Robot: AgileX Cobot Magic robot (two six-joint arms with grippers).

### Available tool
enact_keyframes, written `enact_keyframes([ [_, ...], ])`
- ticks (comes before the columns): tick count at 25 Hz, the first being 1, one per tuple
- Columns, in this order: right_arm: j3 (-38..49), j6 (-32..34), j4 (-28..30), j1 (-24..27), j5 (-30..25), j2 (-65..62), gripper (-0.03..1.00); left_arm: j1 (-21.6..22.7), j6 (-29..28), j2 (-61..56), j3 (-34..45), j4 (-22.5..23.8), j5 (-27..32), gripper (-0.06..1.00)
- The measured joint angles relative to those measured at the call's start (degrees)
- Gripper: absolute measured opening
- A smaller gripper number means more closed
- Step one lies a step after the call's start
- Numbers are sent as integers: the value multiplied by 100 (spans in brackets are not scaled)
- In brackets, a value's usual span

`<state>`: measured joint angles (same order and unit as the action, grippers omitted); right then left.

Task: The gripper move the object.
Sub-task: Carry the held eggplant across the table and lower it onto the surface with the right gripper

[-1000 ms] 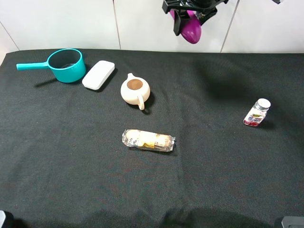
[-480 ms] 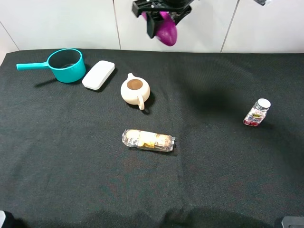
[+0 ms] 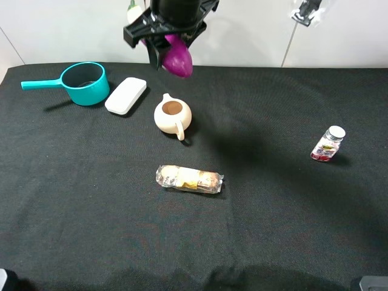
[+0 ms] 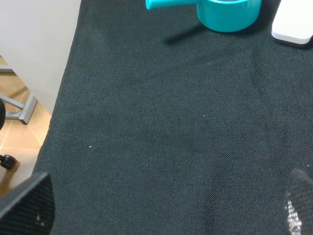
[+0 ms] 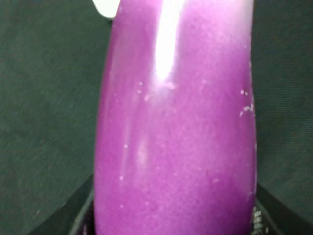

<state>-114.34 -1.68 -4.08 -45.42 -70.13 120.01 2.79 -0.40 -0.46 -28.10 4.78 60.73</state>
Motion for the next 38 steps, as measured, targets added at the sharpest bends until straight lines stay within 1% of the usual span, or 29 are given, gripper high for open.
enact_keyframes([
  [6, 522, -96, -57, -124, -7, -19, 39, 0, 0, 0, 0, 5, 0, 99],
  [10, 730, -114, 1, -310, -7, -45, 39, 0, 0, 0, 0, 11, 0, 99],
  [26, 762, -131, 273, -1294, -6, -116, 39, 0, 0, 0, 0, 18, 0, 99],
  [33, 762, -131, 314, -1350, 14, 50, 39, 0, 0, 0, 0, 18, 0, 99],
  [38, 762, -146, 339, -1350, 239, 227, 39, 0, 0, 0, 0, 18, 0, 99],
])
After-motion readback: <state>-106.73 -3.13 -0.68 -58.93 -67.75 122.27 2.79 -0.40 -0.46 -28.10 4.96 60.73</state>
